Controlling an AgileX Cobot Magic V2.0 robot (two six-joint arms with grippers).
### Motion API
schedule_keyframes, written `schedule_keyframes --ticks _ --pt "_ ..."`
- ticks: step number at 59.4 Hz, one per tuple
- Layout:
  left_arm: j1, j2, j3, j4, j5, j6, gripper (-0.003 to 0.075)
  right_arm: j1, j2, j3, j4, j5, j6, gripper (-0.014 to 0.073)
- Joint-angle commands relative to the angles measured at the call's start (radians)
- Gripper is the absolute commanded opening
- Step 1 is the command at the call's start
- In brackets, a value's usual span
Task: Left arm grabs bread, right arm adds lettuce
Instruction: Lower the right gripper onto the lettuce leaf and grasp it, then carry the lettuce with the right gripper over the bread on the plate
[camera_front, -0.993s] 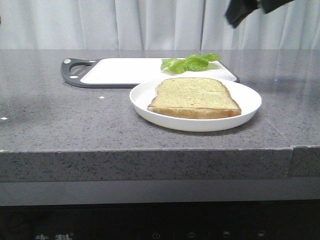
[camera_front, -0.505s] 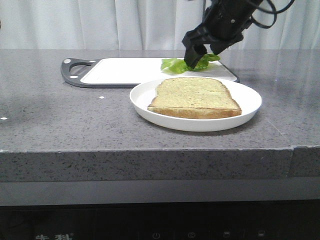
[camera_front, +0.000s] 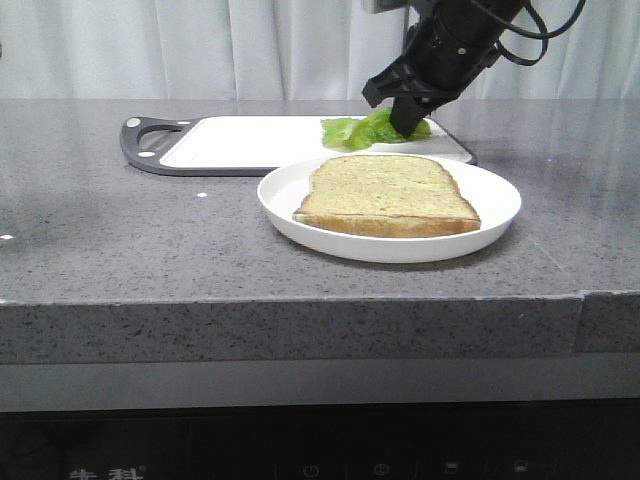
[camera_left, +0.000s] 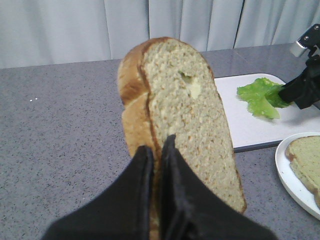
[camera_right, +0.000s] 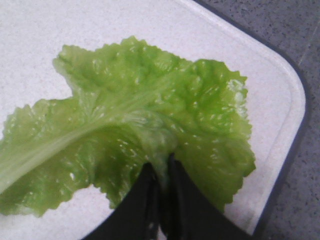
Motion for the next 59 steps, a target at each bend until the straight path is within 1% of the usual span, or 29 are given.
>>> schedule_keyframes --ticks 1,9,14,17,21,32,40,43,50,55,59 --pt "0.004 -0.003 -0.03 -0.003 -0.083 -0.009 -0.0021 -0.003 -0.09 -0.038 -0.005 -0.042 -0.01 -0.006" --pt "0.004 -0.003 -0.03 -0.005 -0.083 -0.009 -0.0021 -0.003 -0.142 -0.029 0.033 -0.027 -0.01 -0.006" --pt "0.004 -0.003 -0.03 -0.007 -0.083 -0.009 -0.0021 -0.003 -0.195 0.015 0.096 -0.047 -0.01 -0.006" --pt "0.004 -0.003 -0.03 -0.007 -0.083 -0.009 -0.0021 -0.001 -0.246 0.074 0.144 -0.093 -0.01 -0.006" --pt "0.004 -0.003 -0.03 -0.007 -0.083 -0.009 -0.0021 0.007 -0.314 0.162 0.169 -0.158 -0.01 -0.006" --pt "0.004 -0.003 -0.03 -0.007 -0.083 -0.009 -0.0021 0.063 -0.519 0.446 0.192 -0.258 -0.01 -0.006" --pt "0.004 -0.003 -0.03 -0.007 -0.083 -0.009 -0.0021 0.122 -0.655 0.657 0.204 -0.371 -0.009 -0.006" --pt "0.004 -0.003 -0.03 -0.007 -0.083 -0.009 -0.0021 0.136 -0.695 0.721 0.227 -0.397 -0.009 -0.006" --pt "0.004 -0.003 -0.03 -0.007 -0.083 -0.009 -0.0021 0.141 -0.749 0.823 0.262 -0.433 -0.009 -0.006" --pt "0.004 -0.003 -0.03 -0.007 -0.083 -0.009 -0.0021 0.141 -0.752 0.853 0.278 -0.445 -0.009 -0.006" --pt "0.004 -0.003 -0.03 -0.007 -0.083 -0.009 -0.0021 0.142 -0.74 0.86 0.317 -0.444 -0.009 -0.006"
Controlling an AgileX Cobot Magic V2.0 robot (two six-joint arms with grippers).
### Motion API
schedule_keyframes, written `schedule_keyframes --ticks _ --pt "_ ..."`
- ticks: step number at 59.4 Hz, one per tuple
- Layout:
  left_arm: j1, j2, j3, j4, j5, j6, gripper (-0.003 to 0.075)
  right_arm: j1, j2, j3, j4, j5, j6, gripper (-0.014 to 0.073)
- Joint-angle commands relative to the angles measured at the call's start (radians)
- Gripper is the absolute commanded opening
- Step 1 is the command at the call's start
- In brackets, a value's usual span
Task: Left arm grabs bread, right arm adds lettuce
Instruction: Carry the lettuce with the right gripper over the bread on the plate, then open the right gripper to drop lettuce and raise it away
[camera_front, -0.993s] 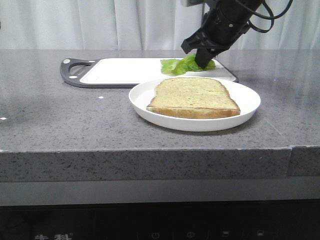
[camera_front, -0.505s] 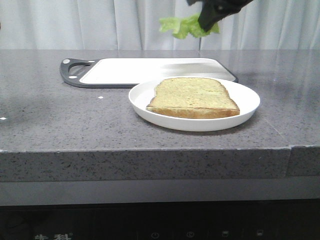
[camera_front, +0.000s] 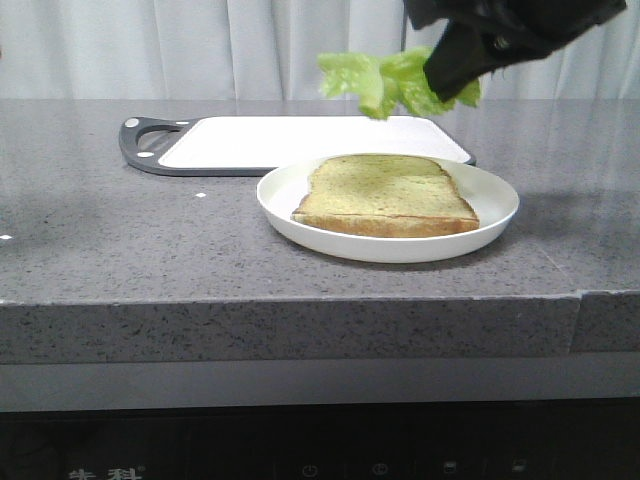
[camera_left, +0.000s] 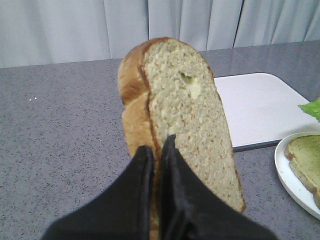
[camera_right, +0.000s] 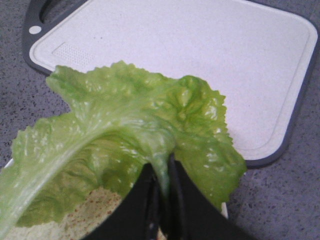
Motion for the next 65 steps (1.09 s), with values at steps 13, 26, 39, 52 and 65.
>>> schedule_keyframes --ticks 13,26,39,52,65 --pt "0.004 -0.003 -0.03 -0.007 -0.086 -0.009 -0.0021 0.001 0.012 -0.012 0.1 -0.061 -0.008 -0.006" --pt "0.004 -0.003 -0.03 -0.007 -0.086 -0.009 -0.0021 0.005 0.03 -0.012 0.101 0.001 -0.008 -0.006" --pt "0.004 -0.003 -0.03 -0.007 -0.086 -0.009 -0.0021 0.005 0.03 -0.012 0.101 0.024 -0.008 -0.0015" --pt "0.004 -0.003 -0.03 -0.007 -0.086 -0.009 -0.0021 0.005 0.03 -0.012 0.101 0.058 -0.008 0.0135" --pt "0.004 -0.003 -0.03 -0.007 -0.086 -0.009 -0.0021 0.005 0.03 -0.016 0.101 0.035 -0.008 0.0331"
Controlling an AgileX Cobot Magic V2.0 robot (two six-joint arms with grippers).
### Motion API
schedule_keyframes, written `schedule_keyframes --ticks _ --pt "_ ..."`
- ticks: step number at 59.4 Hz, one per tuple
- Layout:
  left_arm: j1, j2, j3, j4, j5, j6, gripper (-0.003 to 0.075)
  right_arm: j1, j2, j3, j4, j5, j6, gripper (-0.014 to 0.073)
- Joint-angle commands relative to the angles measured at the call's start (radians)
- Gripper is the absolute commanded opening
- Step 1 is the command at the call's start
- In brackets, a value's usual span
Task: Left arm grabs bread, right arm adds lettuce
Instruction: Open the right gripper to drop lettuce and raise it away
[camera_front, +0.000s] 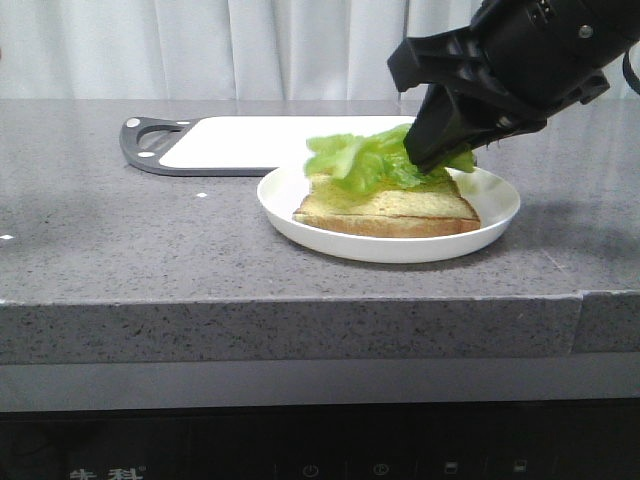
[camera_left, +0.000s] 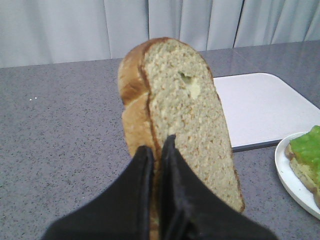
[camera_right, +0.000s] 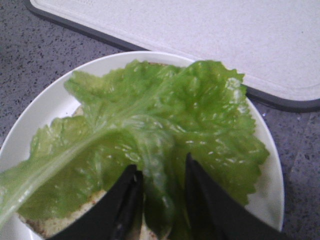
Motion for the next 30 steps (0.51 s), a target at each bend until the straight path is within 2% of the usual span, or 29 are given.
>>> schedule_keyframes --ticks 1,11,30 --pt "0.004 -0.003 -0.03 -0.007 -0.086 -0.009 -0.0021 0.002 -0.03 -0.028 0.01 -0.061 -0.008 0.0343" --pt "0.004 -0.003 -0.03 -0.007 -0.084 -0.009 -0.0021 0.002 -0.044 -0.029 0.01 -0.072 -0.008 0.042" --pt "0.004 -0.003 -0.03 -0.007 -0.084 -0.009 -0.0021 0.002 -0.158 -0.029 -0.008 -0.123 -0.008 0.042"
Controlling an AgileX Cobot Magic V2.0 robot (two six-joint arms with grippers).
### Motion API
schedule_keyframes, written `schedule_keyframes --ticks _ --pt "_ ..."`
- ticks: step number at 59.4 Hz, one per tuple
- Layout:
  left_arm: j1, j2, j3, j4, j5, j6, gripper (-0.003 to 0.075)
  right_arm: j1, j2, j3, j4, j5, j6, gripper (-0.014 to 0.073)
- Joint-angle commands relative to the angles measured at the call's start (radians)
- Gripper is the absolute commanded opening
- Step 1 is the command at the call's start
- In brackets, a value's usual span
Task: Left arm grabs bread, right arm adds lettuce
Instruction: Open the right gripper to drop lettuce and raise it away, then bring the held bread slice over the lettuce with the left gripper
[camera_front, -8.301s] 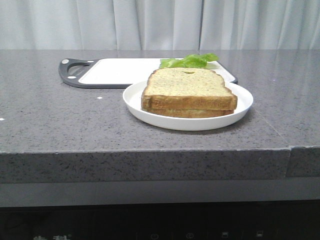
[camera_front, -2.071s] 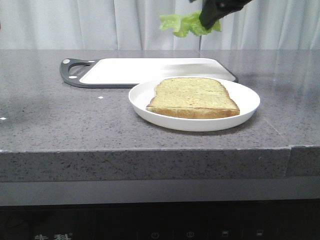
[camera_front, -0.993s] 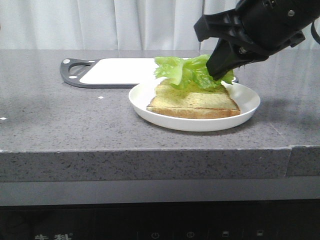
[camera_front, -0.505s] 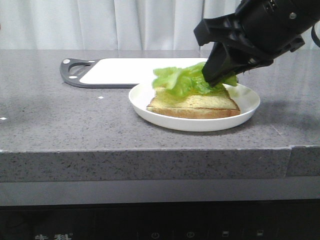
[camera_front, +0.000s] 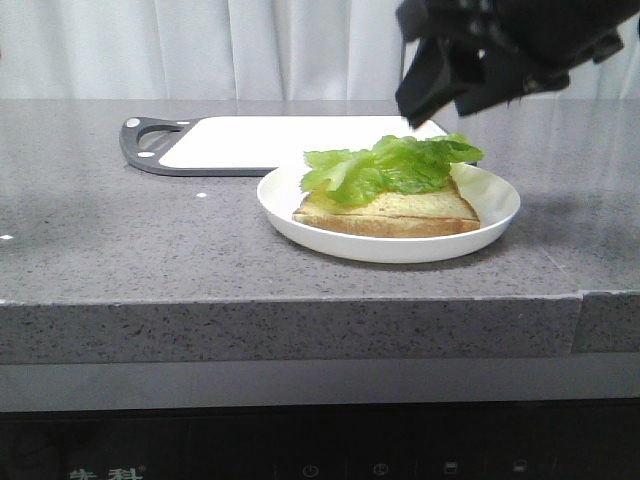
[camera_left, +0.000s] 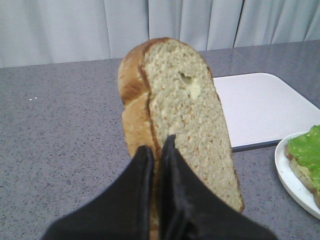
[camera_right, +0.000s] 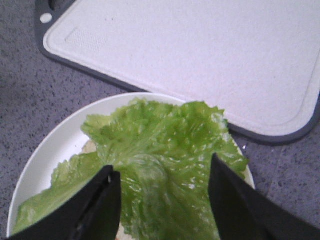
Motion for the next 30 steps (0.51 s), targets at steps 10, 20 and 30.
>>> schedule_keyframes --ticks 10,20,30 --pt "0.004 -0.003 -0.03 -0.007 -0.071 -0.009 -0.0021 0.002 -0.167 -0.01 -0.015 -0.087 -0.008 0.0268" --pt "0.004 -0.001 -0.03 -0.023 -0.037 -0.009 -0.0021 0.001 -0.268 0.035 -0.015 -0.091 -0.008 -0.0075" --pt "0.004 0.061 -0.056 -0.13 0.028 -0.009 -0.002 0.001 -0.402 0.098 -0.026 -0.095 -0.008 -0.0062"
